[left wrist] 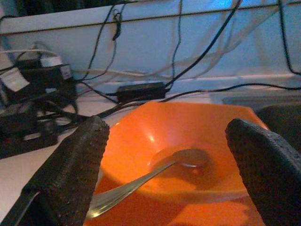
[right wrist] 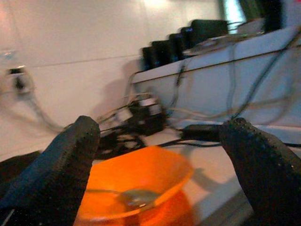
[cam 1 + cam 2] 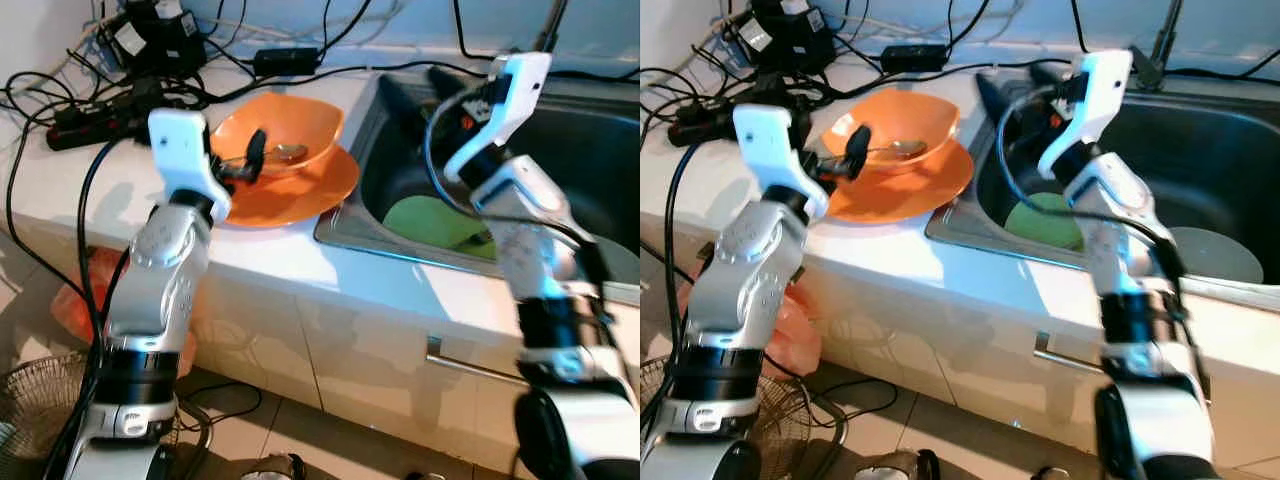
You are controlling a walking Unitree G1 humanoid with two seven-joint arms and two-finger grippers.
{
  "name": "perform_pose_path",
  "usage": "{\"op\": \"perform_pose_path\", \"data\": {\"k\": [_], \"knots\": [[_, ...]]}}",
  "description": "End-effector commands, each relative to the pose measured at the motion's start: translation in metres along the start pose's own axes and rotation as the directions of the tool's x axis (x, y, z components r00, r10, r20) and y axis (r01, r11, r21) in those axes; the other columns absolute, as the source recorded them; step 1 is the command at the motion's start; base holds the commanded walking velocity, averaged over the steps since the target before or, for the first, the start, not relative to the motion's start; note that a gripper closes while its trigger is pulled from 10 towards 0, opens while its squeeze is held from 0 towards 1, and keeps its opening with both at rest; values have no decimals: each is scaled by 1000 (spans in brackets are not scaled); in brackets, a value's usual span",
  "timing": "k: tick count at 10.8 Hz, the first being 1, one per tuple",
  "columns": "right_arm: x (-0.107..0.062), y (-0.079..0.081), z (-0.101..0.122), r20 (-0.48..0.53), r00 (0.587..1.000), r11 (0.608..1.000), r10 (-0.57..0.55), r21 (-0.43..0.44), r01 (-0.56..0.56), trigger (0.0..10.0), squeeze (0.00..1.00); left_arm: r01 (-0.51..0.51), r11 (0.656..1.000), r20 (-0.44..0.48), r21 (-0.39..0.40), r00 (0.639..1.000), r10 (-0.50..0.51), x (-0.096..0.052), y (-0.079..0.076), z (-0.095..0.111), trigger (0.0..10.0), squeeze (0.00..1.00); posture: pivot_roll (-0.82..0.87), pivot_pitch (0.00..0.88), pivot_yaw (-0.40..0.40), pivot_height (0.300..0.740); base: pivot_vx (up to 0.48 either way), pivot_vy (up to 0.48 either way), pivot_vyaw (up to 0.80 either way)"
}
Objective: Kitchen organization
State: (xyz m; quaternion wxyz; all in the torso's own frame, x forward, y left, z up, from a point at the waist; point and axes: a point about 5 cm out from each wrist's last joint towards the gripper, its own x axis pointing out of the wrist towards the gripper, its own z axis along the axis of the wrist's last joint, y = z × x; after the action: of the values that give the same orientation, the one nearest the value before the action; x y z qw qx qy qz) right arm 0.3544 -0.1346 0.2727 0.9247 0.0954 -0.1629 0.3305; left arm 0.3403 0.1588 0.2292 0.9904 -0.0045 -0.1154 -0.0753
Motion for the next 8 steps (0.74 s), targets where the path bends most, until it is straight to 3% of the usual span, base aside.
{"op": "perform_pose_path", "data": {"k": [1,4,5,8], "knots": [[-1,11,3,-17,997,997,79,9,-79,10000,0,-72,997,-1,25,997,72,-3,13,0,10000,1000,117,99,115,740,0,0,0],[-7,11,7,-36,997,997,75,-7,-75,10000,0,-221,975,-34,8,975,221,-2,35,-9,10000,984,102,94,125,740,0,0,0],[-11,19,7,-62,988,990,143,3,-143,10000,0,-229,973,-47,-7,972,228,-2,37,-11,10000,0,101,93,126,740,0,0,0],[-25,35,-7,-219,934,956,283,-13,-293,10000,0,-239,967,-85,-86,969,232,2,34,-18,10000,0,97,86,127,740,0,0,0]]}}
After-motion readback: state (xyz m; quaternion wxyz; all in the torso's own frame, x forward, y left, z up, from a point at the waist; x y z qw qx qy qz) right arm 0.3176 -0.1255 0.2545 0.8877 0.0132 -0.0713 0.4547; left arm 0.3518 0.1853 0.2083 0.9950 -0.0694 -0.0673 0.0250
